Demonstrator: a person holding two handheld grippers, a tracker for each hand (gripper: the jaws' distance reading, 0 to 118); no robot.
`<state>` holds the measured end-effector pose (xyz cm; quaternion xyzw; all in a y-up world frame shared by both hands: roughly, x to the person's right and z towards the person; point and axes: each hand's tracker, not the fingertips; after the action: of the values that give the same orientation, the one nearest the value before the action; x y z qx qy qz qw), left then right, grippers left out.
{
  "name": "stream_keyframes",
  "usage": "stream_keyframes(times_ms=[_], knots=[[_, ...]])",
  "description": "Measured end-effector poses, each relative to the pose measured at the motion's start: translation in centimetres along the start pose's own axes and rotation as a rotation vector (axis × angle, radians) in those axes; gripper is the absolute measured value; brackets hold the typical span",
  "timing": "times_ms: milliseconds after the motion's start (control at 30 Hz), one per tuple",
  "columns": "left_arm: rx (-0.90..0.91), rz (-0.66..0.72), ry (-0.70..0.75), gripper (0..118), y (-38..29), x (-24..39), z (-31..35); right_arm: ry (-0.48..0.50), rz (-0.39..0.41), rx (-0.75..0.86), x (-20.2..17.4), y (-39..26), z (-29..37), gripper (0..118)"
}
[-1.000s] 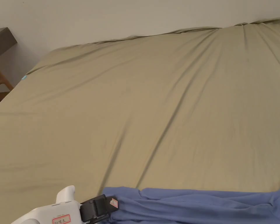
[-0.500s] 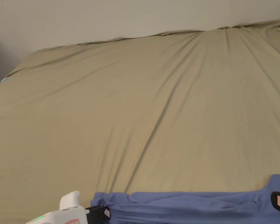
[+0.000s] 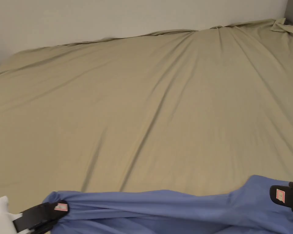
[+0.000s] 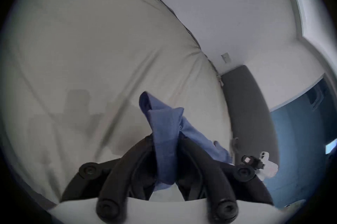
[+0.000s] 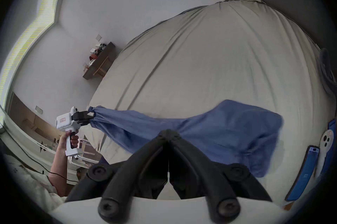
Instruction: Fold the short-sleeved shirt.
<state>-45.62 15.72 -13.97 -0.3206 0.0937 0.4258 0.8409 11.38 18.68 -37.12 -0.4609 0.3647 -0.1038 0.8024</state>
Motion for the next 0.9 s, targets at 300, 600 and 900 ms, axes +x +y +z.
stream_keyframes(times_ms=[300, 600, 900], knots=[[0.032, -0.186, 0.253, 14, 2.5, 0.6, 1.9, -0.031, -0.009, 0.010, 0.4, -0.2, 0.3, 3], [-0.192, -0.501, 0.052, 14, -7.9, 15.2, -6.2, -0.036, -0.011, -0.023, -0.5, 0.0, -1.0, 3], [-0.310, -0.516, -0.008, 100, -16.4, 13.8, -17.1, -0.035, 0.034, -0.038, -1.3, 0.0, -0.4, 3]])
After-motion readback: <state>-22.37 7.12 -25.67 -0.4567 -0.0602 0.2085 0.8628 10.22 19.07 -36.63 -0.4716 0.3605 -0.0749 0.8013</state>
